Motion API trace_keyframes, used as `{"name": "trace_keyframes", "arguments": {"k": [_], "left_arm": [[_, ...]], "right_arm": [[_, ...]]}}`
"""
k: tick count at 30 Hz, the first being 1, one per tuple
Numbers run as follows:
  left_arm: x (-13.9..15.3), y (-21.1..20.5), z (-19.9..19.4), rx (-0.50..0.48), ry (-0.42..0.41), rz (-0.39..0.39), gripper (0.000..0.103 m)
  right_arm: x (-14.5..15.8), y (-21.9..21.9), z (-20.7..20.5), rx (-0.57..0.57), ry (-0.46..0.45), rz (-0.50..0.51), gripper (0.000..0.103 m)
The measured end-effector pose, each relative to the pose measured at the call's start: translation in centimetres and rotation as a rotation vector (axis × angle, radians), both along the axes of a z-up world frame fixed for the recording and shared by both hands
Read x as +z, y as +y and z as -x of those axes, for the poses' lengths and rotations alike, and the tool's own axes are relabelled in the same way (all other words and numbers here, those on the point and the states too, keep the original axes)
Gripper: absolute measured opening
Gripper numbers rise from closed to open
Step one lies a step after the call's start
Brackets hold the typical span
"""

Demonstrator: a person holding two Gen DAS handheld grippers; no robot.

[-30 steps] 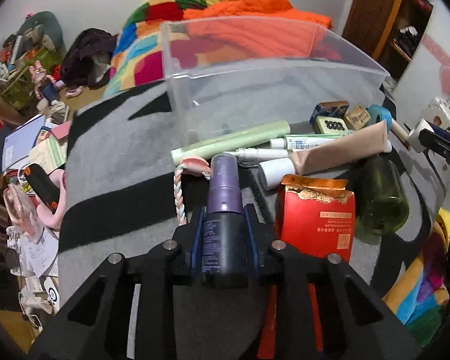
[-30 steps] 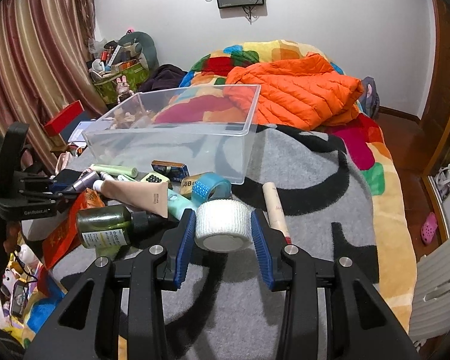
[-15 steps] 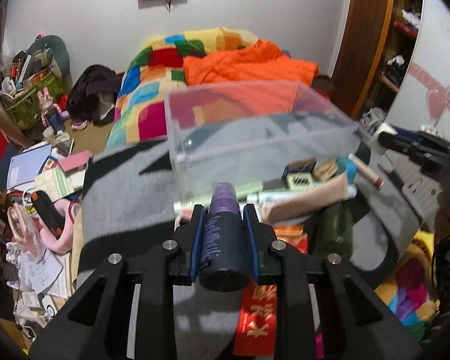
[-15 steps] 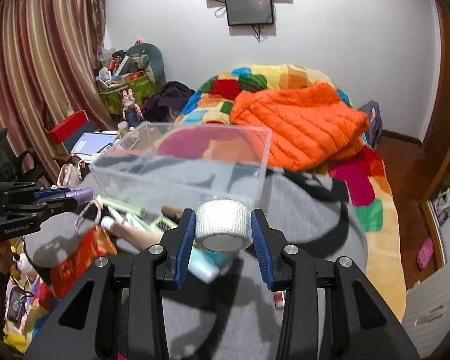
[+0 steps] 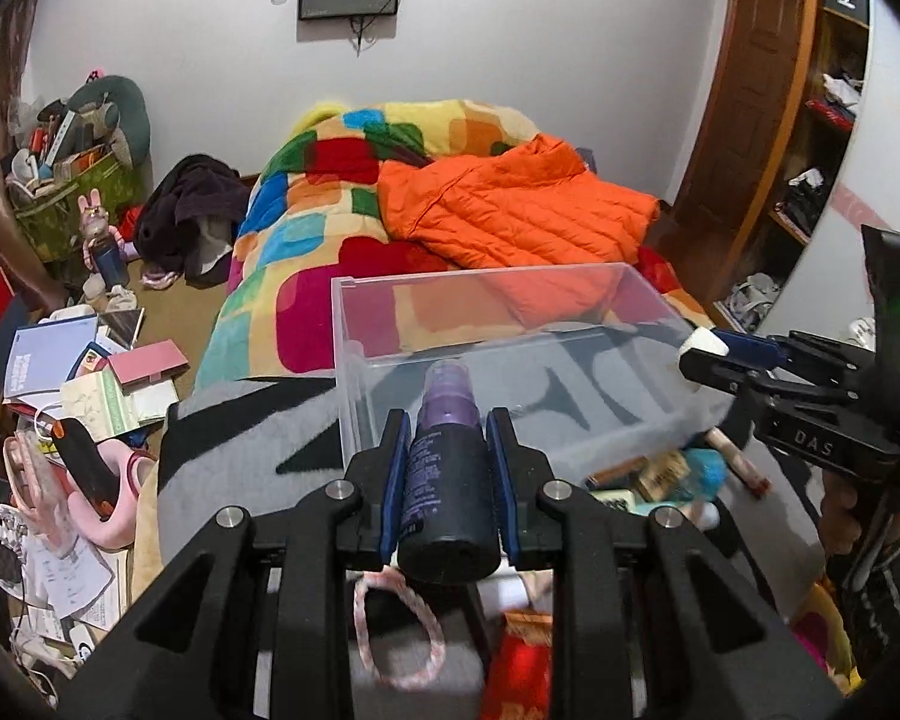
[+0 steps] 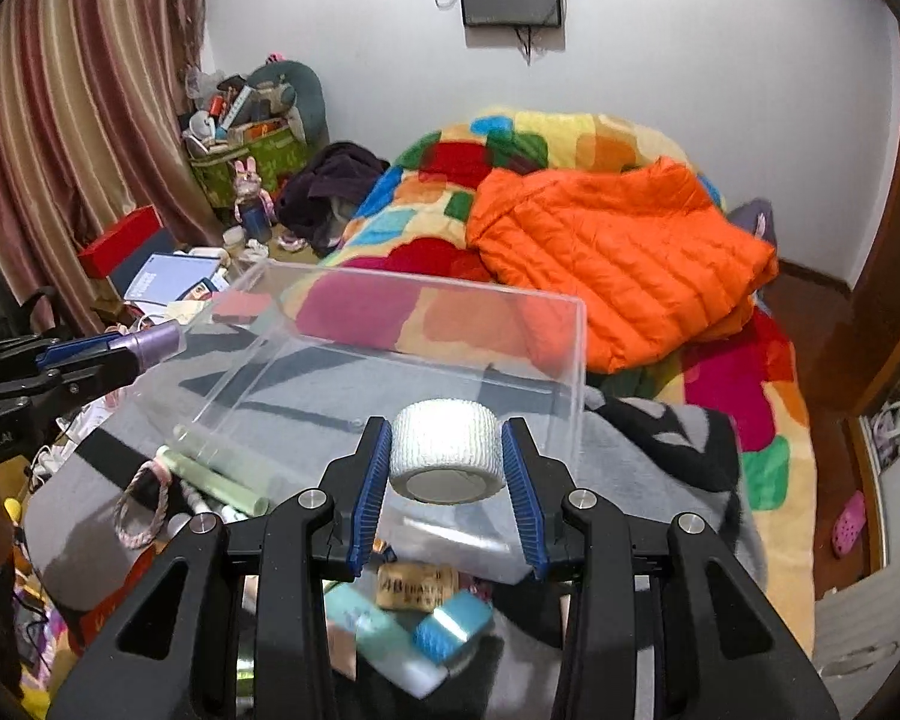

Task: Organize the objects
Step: 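Carry both held items into the clear box and open both grippers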

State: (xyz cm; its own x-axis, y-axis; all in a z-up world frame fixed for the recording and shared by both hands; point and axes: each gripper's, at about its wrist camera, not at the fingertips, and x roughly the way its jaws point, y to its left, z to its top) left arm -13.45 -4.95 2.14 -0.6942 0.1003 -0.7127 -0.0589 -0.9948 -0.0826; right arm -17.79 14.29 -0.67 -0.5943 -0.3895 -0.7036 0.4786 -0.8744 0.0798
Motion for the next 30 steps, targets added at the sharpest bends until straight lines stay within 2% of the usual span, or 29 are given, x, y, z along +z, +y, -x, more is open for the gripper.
{"name": "trace_keyframes", "arguments": {"k": [7, 15, 21, 24, 27, 29, 30], "left_arm": [[-2.3, 0.5, 3.5, 0.0, -0.072, 0.03, 0.025], [-4.0, 1.9, 5.0, -0.042, -0.125, 0.043, 0.025], [-3.2, 2.6, 3.8, -0.079, -0.106, 0.043, 0.026], [-2.0, 2.6, 2.7, -0.096, -0.08, 0.037, 0.027], [-0.9, 2.4, 1.4, -0.098, -0.051, 0.037, 0.039], [-0.2, 2.0, 0.4, -0.094, -0.029, 0.03, 0.055], [0.1, 1.7, -0.1, -0.086, -0.018, 0.026, 0.057]], "right_arm": [[-1.4, -2.0, 2.2, 0.019, -0.066, -0.028, 0.035], [-3.0, -4.0, 3.6, 0.037, -0.121, -0.062, 0.035], [-2.9, -3.9, 3.2, 0.055, -0.143, -0.043, 0.037], [-2.2, -3.4, 2.6, 0.058, -0.129, -0.03, 0.042], [-1.3, -2.7, 1.9, 0.053, -0.106, -0.017, 0.047], [-0.8, -2.2, 1.6, 0.048, -0.098, -0.004, 0.049], [-0.4, -1.7, 1.3, 0.046, -0.093, 0.008, 0.05]]}}
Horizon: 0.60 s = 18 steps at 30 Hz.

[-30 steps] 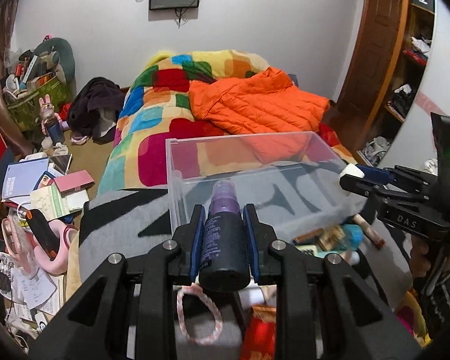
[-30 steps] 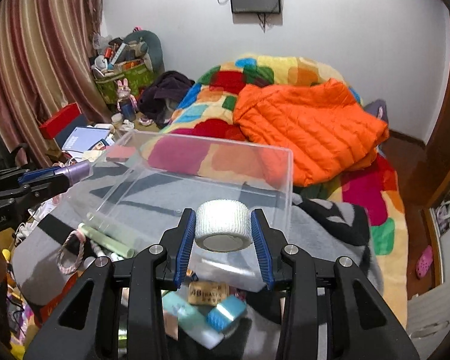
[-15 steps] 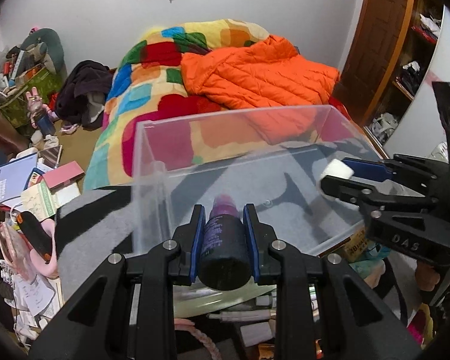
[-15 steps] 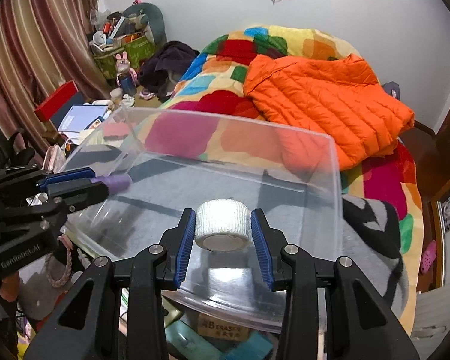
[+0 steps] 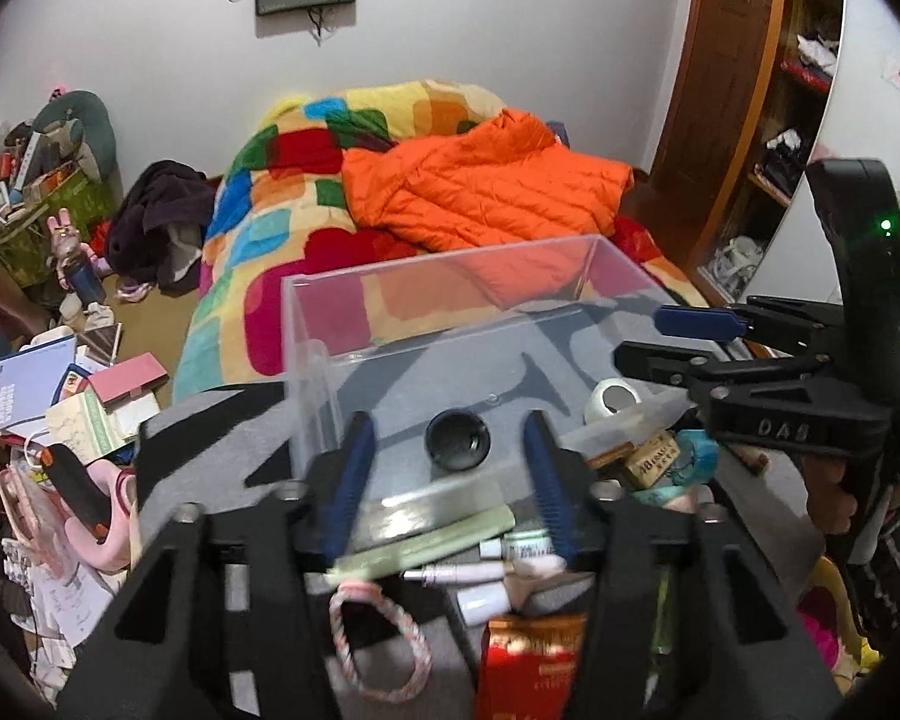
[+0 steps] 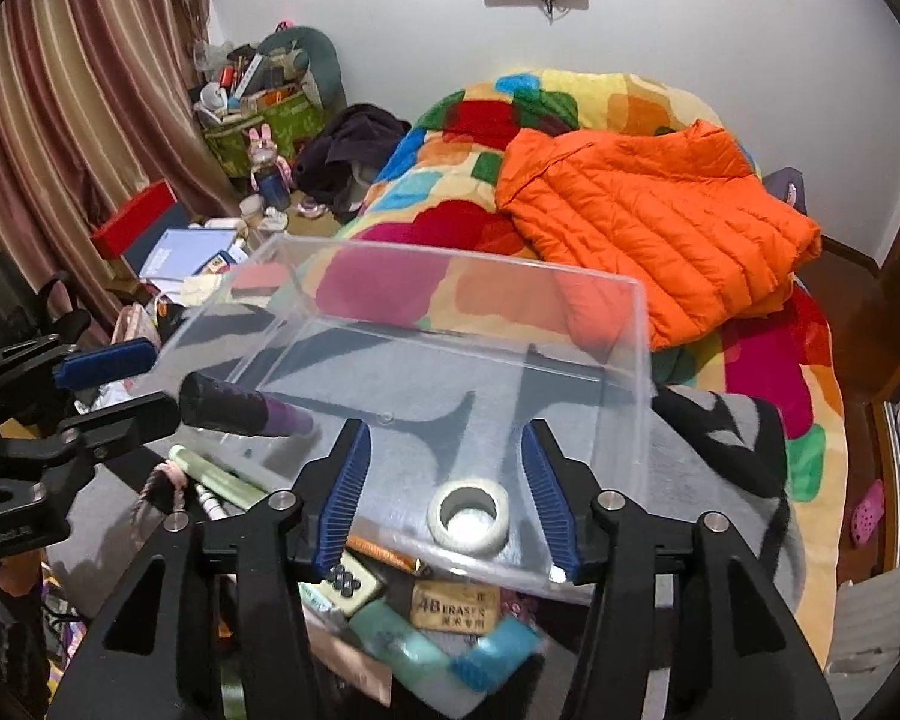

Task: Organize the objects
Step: 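Carry both held items into the clear box and open both grippers, then grasp the braided hair tie with the left gripper while the right gripper grasps the blue tape roll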

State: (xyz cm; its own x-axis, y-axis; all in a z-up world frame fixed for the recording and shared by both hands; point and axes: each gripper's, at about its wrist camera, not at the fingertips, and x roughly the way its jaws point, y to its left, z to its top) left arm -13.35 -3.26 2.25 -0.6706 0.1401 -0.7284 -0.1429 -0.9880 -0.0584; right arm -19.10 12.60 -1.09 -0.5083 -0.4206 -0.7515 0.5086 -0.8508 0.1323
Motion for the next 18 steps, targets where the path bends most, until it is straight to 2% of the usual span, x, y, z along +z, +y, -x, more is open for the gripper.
{"name": "trace_keyframes", "arguments": {"k": [3, 8, 12, 18], "left_arm": [[0.5, -0.7, -1.3, 0.012, 0.013, 0.001, 0.06], [0.1, -2.1, -3.1, 0.044, 0.001, 0.0, 0.073], [-1.8, -2.8, -4.1, 0.059, -0.047, 0.001, 0.075], [-5.3, -4.2, -4.6, 0.096, -0.125, 0.005, 0.075]], "right_arm": [[0.8, 1.1, -0.9, -0.014, 0.024, 0.016, 0.056], [1.6, 2.5, -2.6, -0.032, 0.06, 0.026, 0.061], [1.4, 3.5, -4.1, -0.047, 0.078, 0.015, 0.065], [-0.3, 4.8, -5.3, -0.062, 0.052, -0.011, 0.065]]}}
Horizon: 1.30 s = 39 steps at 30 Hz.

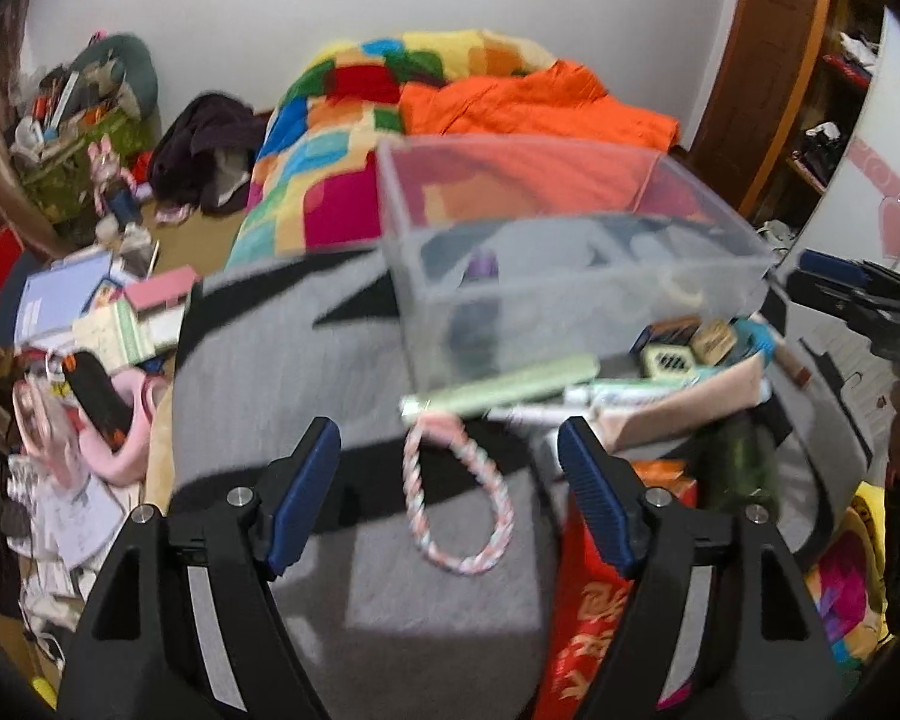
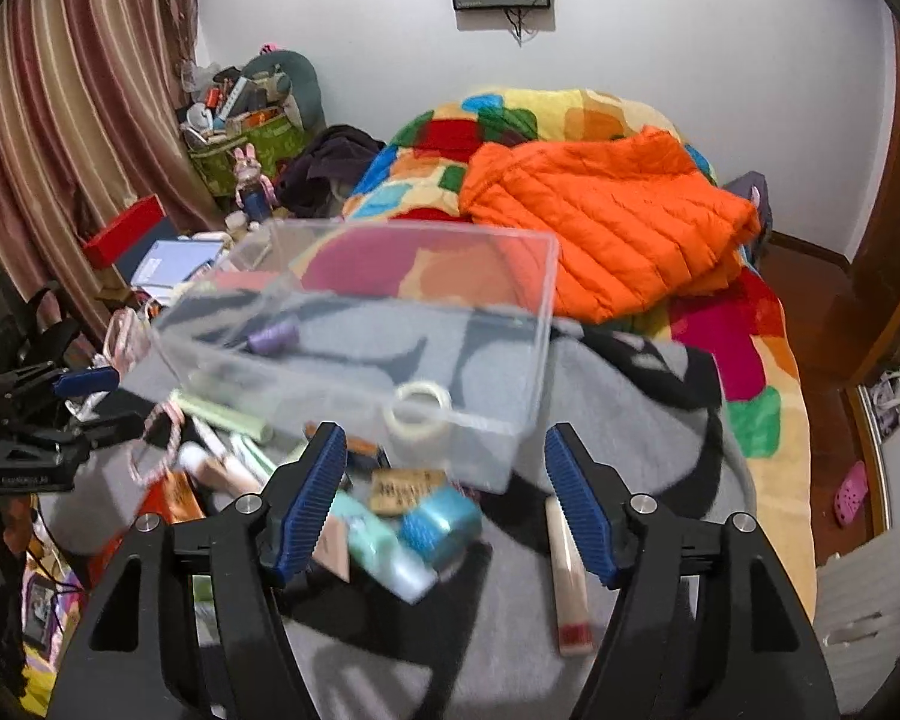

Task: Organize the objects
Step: 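Grasp the braided hair tie with the left gripper while the right gripper grasps the blue tape roll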

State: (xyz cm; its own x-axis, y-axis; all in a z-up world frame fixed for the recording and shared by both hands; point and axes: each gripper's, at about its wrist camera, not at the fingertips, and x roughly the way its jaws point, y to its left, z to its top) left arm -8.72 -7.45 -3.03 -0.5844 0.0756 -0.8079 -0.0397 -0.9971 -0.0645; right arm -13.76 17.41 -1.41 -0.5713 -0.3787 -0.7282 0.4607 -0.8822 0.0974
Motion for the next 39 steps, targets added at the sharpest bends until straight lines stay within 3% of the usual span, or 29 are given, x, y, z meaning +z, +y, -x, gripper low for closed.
{"name": "trace_keyframes", "arguments": {"k": [4, 8, 13, 15, 18, 20, 23, 39], "left_arm": [[-1.6, -1.1, -0.3, 0.034, -0.031, -0.021, 0.074], [-2.8, -1.4, 0.0, 0.043, -0.061, -0.038, 0.055], [-3.6, -0.9, 0.8, 0.035, -0.064, -0.001, 0.044], [-3.6, -0.8, 1.0, 0.032, -0.059, 0.008, 0.036], [-3.7, -0.5, 1.0, 0.018, -0.063, 0.007, 0.009], [-3.6, -0.2, 0.8, 0.021, -0.051, 0.023, 0.006], [-3.3, 0.1, 0.0, 0.019, -0.028, 0.037, 0.005], [3.8, 0.6, -2.2, 0.008, 0.17, -0.002, 0.005]], "right_arm": [[-2.0, 0.9, -0.6, -0.013, -0.055, 0.007, 0.065], [-3.5, 1.2, -0.3, -0.038, -0.101, 0.031, 0.065], [-4.9, 0.8, 0.4, -0.026, -0.158, 0.056, 0.065], [-5.2, 0.5, 0.4, -0.025, -0.156, 0.05, 0.06], [-5.5, 0.1, 0.3, -0.015, -0.162, 0.045, 0.044], [-5.7, 0.0, 0.2, -0.015, -0.161, 0.036, 0.032], [-5.5, 0.1, -0.2, -0.008, -0.151, 0.036, 0.016], [-0.9, 2.1, -1.7, -0.022, -0.023, 0.074, 0.016]]}}
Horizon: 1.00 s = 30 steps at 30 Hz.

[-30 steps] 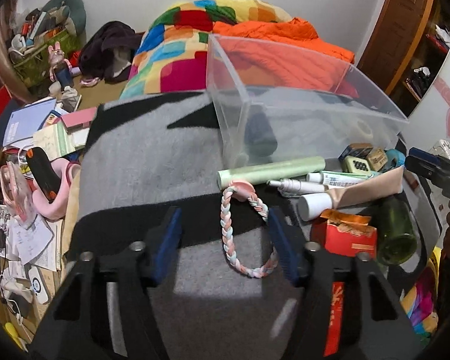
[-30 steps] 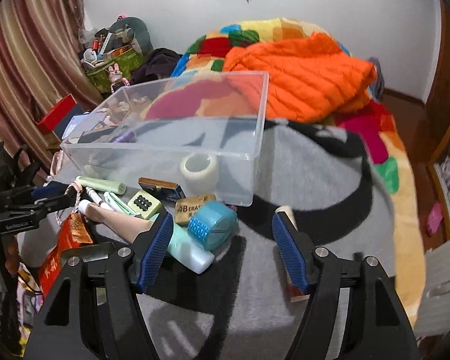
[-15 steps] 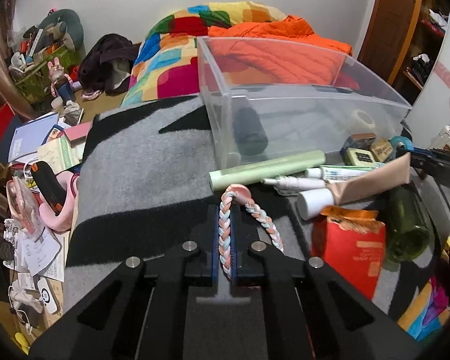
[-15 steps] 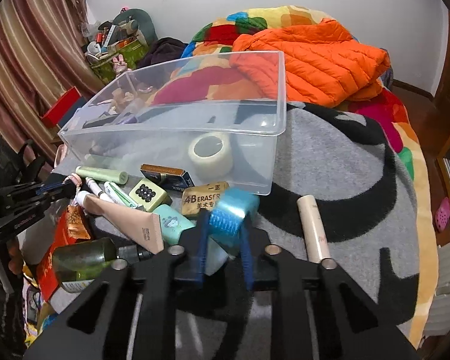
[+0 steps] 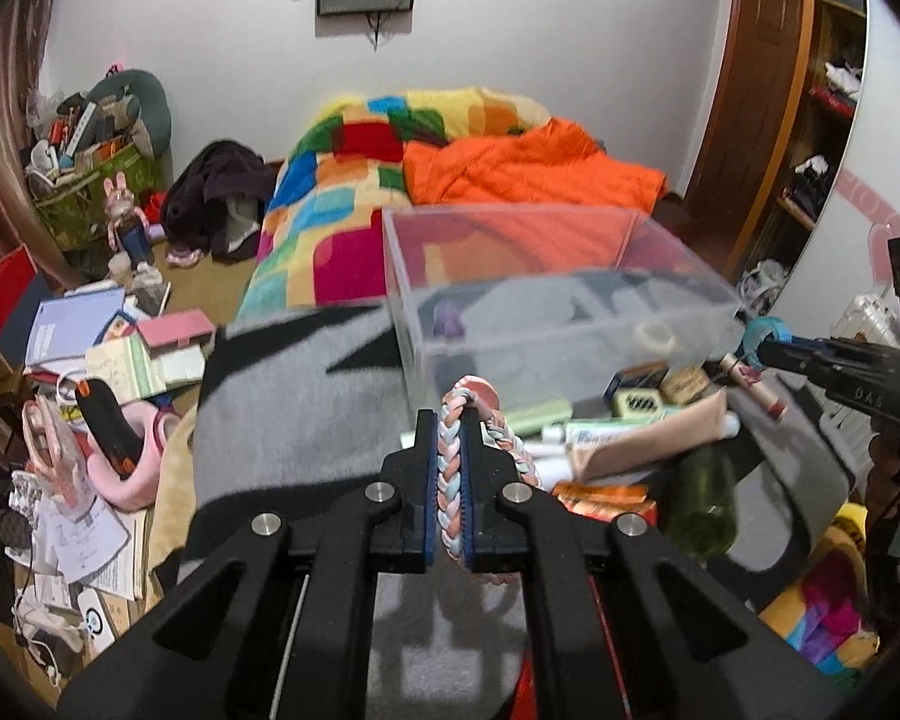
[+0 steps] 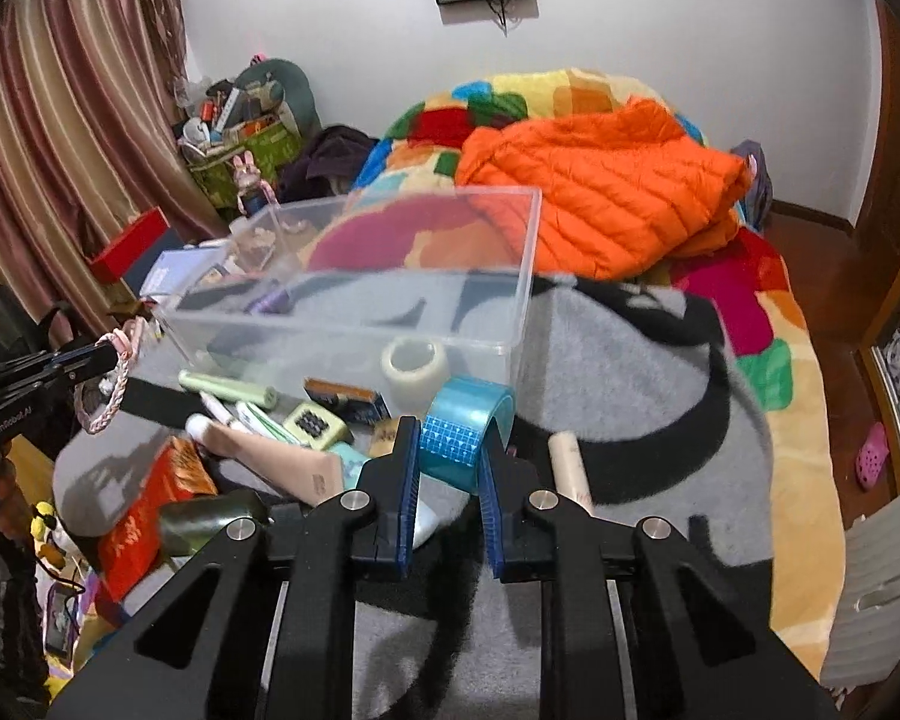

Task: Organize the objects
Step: 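Grasp the braided hair tie with the left gripper while the right gripper grasps the blue tape roll, then lower the hair tie and blue tape into the clear box, opening both grippers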

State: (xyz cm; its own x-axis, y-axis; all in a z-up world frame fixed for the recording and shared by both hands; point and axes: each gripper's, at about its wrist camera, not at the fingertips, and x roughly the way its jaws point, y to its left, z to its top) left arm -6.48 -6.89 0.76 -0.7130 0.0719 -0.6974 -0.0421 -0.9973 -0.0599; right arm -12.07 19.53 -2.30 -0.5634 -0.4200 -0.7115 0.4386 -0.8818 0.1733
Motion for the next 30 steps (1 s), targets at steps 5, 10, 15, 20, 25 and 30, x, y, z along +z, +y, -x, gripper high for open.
{"name": "trace_keyframes", "arguments": {"k": [5, 10, 15, 20, 25, 30], "left_arm": [[1.9, 0.5, 0.2, -0.016, 0.05, -0.017, 0.005], [3.0, 1.1, 1.2, -0.03, 0.08, -0.017, 0.005], [3.3, 1.6, 3.1, -0.032, 0.073, -0.03, 0.005], [3.4, 2.0, 5.4, -0.037, 0.06, -0.043, 0.005], [2.7, 2.8, 7.8, -0.052, 0.018, -0.054, 0.005], [0.7, 3.9, 10.2, -0.059, -0.058, -0.015, 0.005]], "right_arm": [[1.7, -0.1, -0.1, 0.008, 0.045, 0.022, 0.016], [3.2, -0.4, 0.4, 0.019, 0.082, 0.036, 0.016], [4.0, -1.0, 1.1, 0.035, 0.098, 0.051, 0.016], [4.9, -1.9, 2.2, 0.048, 0.12, 0.061, 0.016], [4.3, -2.5, 3.5, 0.067, 0.077, 0.085, 0.016], [3.0, -2.6, 4.3, 0.066, 0.034, 0.079, 0.016]]}}
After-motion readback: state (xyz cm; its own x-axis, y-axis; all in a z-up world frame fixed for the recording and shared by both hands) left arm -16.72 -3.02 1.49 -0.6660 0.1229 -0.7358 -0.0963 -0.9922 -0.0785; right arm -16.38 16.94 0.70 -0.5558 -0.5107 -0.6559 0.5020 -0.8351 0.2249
